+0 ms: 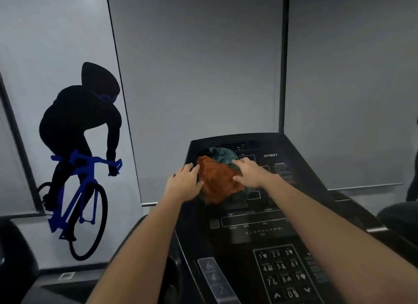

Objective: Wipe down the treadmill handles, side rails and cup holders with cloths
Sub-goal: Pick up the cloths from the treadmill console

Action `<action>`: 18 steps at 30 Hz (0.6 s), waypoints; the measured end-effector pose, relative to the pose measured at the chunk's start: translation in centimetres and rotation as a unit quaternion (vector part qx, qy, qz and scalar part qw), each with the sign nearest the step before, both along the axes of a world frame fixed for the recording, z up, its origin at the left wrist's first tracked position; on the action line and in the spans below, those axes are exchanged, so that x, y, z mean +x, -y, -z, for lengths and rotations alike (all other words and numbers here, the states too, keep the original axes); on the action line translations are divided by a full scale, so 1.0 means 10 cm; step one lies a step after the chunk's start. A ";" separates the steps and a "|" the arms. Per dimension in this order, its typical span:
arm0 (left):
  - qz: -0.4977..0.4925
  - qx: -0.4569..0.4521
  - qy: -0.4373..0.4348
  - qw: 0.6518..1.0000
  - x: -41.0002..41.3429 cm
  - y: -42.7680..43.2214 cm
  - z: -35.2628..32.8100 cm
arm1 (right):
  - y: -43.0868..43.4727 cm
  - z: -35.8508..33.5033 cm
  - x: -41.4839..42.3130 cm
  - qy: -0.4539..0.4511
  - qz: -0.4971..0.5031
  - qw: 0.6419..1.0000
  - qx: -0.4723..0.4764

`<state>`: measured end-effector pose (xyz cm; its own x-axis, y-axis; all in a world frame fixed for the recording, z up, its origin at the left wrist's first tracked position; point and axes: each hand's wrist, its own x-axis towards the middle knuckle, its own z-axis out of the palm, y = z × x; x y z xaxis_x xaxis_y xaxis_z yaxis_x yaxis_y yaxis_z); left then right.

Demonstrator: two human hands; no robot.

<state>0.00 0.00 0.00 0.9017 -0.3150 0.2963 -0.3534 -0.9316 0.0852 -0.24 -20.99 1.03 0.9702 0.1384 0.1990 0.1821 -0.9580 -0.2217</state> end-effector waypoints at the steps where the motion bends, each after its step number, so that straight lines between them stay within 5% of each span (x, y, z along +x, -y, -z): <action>1: -0.003 0.000 -0.004 1.000 0.07 0.02 0.01 | 0.00 0.02 0.08 -0.004 0.001 1.000 0.009; 9: -0.016 -0.030 0.047 0.998 0.43 0.12 0.15 | 0.04 0.11 0.43 0.043 0.002 0.992 0.121; 18: 0.009 -0.187 0.036 0.982 0.27 0.19 0.07 | -0.03 0.05 0.32 0.073 -0.008 0.986 0.149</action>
